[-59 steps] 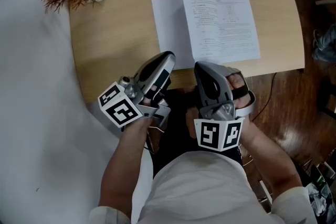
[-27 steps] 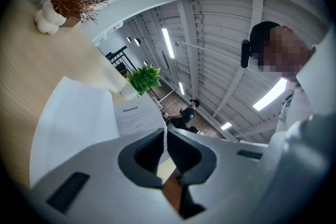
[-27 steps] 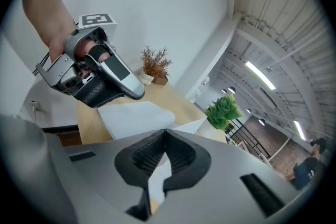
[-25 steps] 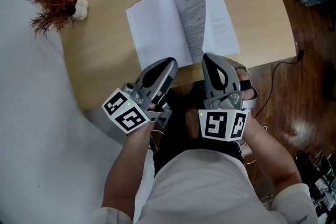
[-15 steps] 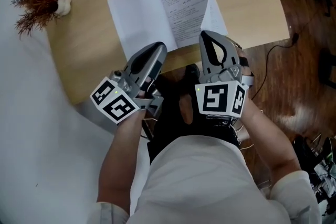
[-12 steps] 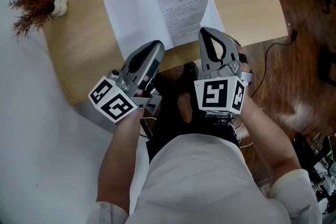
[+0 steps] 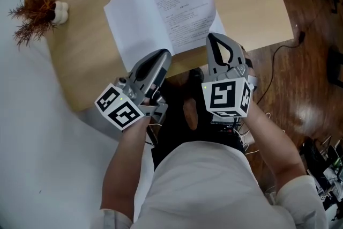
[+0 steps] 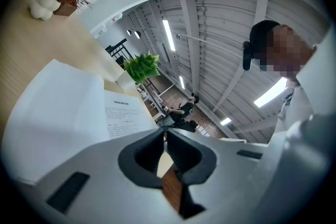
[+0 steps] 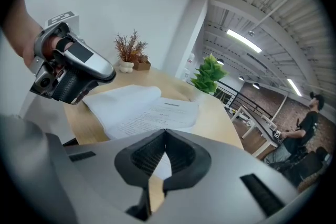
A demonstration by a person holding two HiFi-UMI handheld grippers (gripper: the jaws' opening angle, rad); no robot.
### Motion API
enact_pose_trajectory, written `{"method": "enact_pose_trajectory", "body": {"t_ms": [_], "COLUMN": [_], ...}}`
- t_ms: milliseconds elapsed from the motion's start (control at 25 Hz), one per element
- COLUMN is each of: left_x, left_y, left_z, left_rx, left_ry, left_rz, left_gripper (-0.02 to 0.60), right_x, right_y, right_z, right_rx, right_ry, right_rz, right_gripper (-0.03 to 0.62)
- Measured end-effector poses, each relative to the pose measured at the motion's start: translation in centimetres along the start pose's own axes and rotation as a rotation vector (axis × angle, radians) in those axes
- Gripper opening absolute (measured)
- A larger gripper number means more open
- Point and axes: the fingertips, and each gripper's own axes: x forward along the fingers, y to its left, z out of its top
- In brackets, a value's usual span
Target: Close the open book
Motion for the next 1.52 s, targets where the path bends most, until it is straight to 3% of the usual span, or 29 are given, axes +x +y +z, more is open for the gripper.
{"method": "enact_pose_trajectory", "body": {"t_ms": [200,560,1240,1520], "left_x": [0.7,1.6,2.6,2.4], "left_y": [-0.2,-0.3,-0.9,-1.2], "left_z": [-0.5,-1.9,-3.2,-3.1], "left_rx": [-0.005,-0.025,-0.022,-0.018], "left_ry": [0.011,0.039,0.071,0.069], "left_rz": [0.002,-0.001,0.003,0.005], "left_gripper": [-0.002,-0.002,-0.002,-0.002], "right_x": [0.2,0.8,2.0,1.7], "right_y": [-0.5,-1.5,-1.8,-3.3], "right_z": [-1.2,-5.9,-9.6,-12.3], "right_rx": [0.094,0.374,0.447,0.462], "right_ry": [0.014,0.12,0.199,0.271], "right_rz": [0.02,0.056,0.076,0.021], "right_gripper": [0.003,0.005,0.005,0.005]}}
